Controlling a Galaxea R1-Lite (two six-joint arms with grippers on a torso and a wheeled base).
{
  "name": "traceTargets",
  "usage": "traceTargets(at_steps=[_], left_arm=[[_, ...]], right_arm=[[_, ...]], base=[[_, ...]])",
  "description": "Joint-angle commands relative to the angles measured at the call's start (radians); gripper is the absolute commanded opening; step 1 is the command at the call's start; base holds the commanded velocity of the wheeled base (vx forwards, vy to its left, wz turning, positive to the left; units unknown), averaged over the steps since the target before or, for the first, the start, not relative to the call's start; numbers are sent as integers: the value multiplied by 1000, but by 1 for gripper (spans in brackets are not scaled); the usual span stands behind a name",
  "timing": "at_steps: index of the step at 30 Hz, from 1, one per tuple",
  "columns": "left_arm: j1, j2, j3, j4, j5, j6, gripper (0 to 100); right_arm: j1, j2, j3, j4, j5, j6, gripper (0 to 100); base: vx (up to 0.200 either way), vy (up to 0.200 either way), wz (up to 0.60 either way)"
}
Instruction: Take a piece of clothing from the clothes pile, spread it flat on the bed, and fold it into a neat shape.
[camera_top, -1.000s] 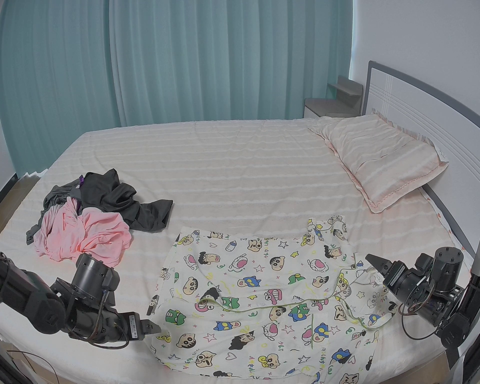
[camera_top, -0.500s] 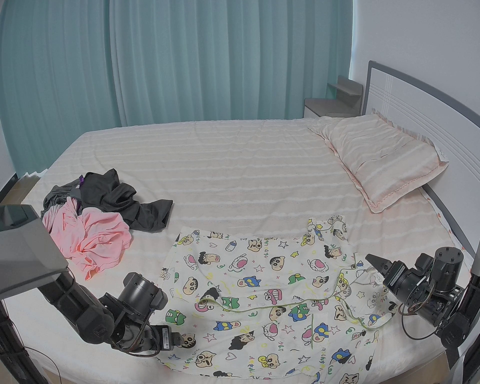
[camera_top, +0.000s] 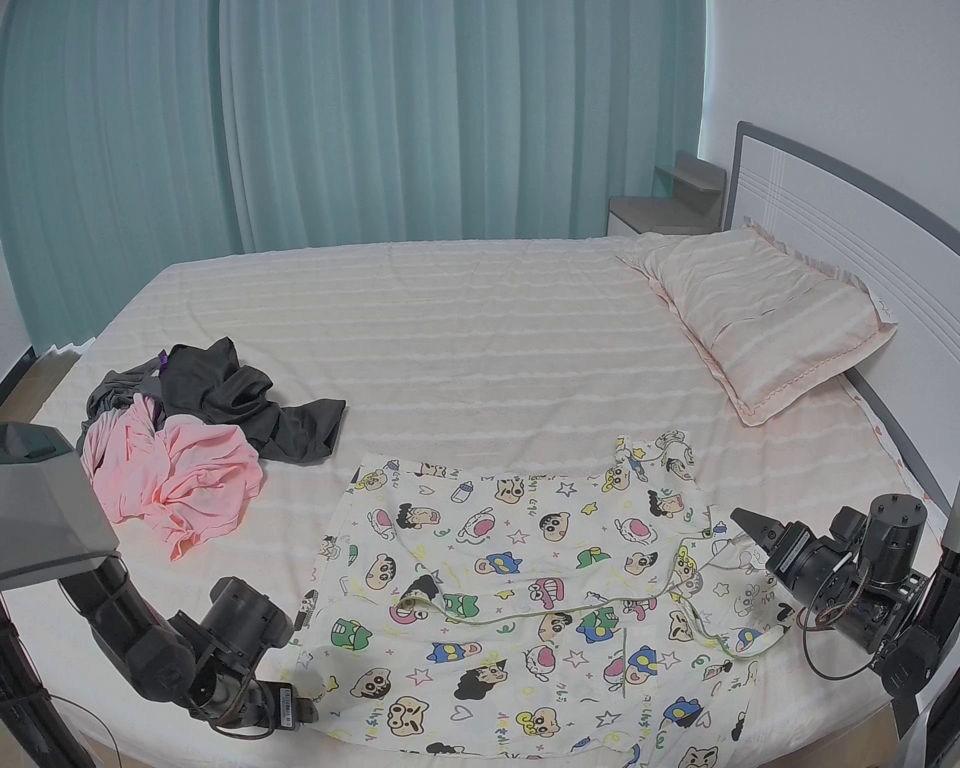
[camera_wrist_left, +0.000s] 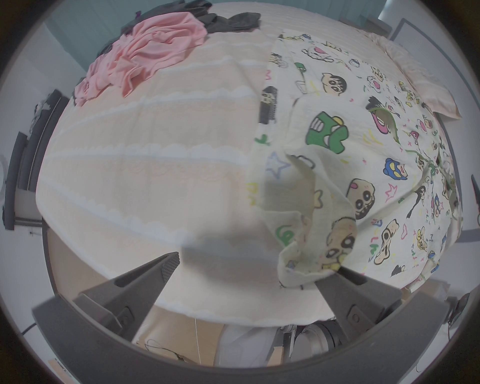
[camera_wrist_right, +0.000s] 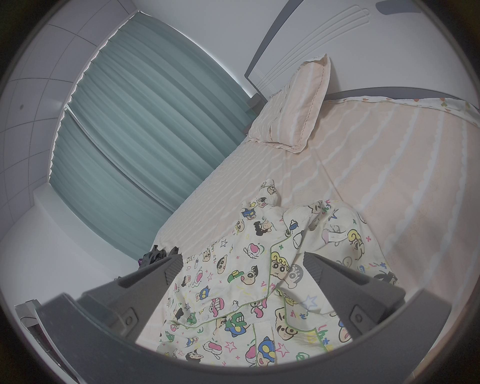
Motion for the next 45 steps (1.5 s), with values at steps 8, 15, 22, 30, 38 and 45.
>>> traceTargets(at_steps=[8, 15, 22, 30, 38, 45], left_arm=[[113, -56, 100, -1, -31, -9, 100], [154, -62, 160, -1, -37, 1, 100], [229, -217, 148, -4, -114, 1, 100], [300, -403, 4, 1, -281, -19, 100], [264, -194, -216, -76, -380, -216, 100], [188, 76, -292, -312, -321, -231, 100]], right_arm=[[1, 0, 16, -2, 0, 0, 100], [1, -6, 16, -1, 0, 0, 100], [1, -11, 16, -1, 0, 0, 100], [1, -9, 16, -1, 0, 0, 100], [1, -9, 16, -1, 0, 0, 100], [1, -9, 16, -1, 0, 0, 100]], base=[[0, 0, 0], [0, 0, 0], [0, 0, 0], [0, 0, 0], [0, 0, 0], [0, 0, 0]])
